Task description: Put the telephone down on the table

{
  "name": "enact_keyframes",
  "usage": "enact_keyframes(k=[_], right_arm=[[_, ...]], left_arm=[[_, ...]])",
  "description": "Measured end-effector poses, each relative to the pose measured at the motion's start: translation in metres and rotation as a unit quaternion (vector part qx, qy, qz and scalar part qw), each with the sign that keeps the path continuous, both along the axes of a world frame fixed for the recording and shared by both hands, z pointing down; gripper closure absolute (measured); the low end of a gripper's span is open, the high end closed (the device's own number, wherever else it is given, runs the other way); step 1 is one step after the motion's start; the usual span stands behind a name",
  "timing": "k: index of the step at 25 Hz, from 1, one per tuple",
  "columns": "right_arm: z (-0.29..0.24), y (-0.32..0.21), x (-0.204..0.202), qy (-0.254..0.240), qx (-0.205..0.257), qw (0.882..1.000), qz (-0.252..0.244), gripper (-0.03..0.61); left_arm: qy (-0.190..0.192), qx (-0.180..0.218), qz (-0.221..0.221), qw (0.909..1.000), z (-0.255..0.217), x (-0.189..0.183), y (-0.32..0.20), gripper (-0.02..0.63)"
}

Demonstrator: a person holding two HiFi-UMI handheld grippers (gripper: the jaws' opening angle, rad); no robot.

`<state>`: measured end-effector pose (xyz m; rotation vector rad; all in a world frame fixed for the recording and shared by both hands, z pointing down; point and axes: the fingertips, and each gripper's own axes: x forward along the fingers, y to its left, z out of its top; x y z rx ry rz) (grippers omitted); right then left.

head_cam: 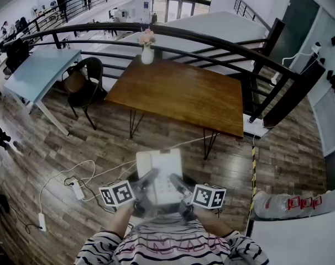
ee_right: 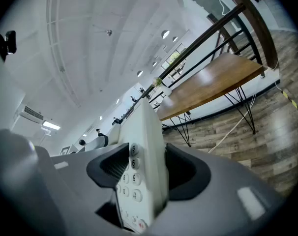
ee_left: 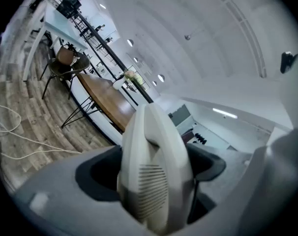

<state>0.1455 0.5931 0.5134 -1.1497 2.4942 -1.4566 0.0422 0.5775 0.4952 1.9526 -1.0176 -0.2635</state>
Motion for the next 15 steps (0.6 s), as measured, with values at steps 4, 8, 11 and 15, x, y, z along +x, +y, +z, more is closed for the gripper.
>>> enact_keyframes(k=[4,8,11,15], right_arm=[[0.001,0.001,-0.004,0.005,0.001,1.0,0.0,0.345],[0.002,-0.006,-0.006,0.007,0.002,1.0,-0.002,0.342],[0.005,-0.015,-0.005,0.001,-0.004,1.0,-0.002,0.339],[0.011,-0.039,-0.008,0.004,-0.008,1.0,-0.005,0.339]], left_arm=[[0.001,0.0,-0.002,1.0,0.002,-0.007,0.002,0.201],[0.0,0.001,-0.004,1.0,0.001,-0.009,-0.003,0.201],[-0.001,-0.002,-0.004,1.0,0.006,-0.007,-0.014,0.201],[-0.002,-0.01,-0.007,0.9999,0.013,-0.01,-0.036,0.201]])
